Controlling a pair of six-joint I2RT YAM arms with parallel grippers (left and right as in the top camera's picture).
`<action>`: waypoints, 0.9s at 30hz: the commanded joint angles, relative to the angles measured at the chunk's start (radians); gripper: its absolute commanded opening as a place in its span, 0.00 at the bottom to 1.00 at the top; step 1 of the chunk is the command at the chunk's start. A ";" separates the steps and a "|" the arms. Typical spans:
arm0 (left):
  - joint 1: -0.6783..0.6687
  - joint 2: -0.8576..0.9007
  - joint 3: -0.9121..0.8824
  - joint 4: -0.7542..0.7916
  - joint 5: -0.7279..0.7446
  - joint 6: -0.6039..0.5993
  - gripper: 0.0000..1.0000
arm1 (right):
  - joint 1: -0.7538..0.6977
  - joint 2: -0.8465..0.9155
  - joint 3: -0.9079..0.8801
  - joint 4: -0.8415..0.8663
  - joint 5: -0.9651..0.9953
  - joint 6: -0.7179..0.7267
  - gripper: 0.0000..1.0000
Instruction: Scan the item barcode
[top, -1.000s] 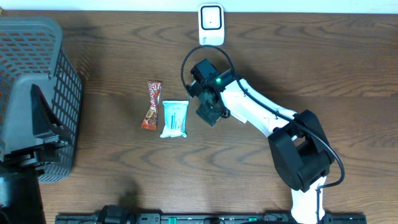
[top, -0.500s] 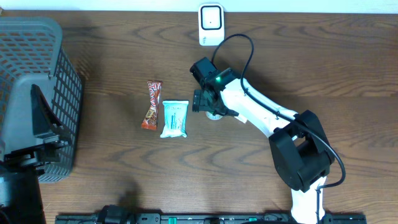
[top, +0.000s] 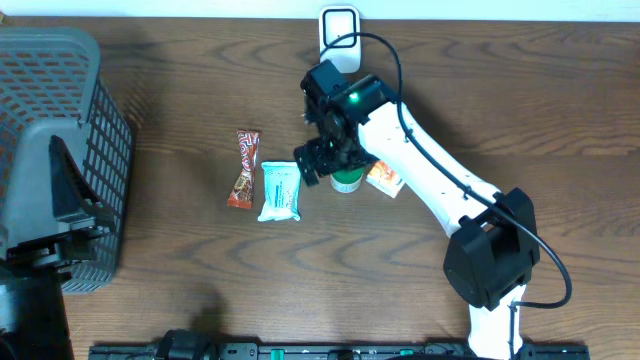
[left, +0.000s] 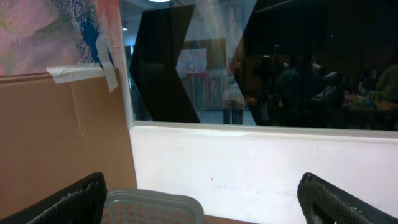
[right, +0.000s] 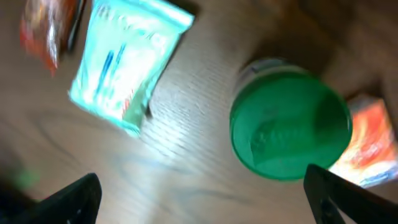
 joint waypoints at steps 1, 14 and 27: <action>0.005 -0.003 -0.003 0.012 -0.006 0.009 0.98 | 0.006 -0.008 0.012 -0.023 0.121 -0.369 0.99; 0.005 -0.003 -0.004 0.021 -0.006 0.009 0.98 | -0.006 0.049 0.004 -0.025 0.209 -0.761 0.99; 0.005 -0.003 -0.004 0.023 -0.006 0.008 0.98 | -0.042 0.207 0.004 0.020 0.209 -0.811 0.99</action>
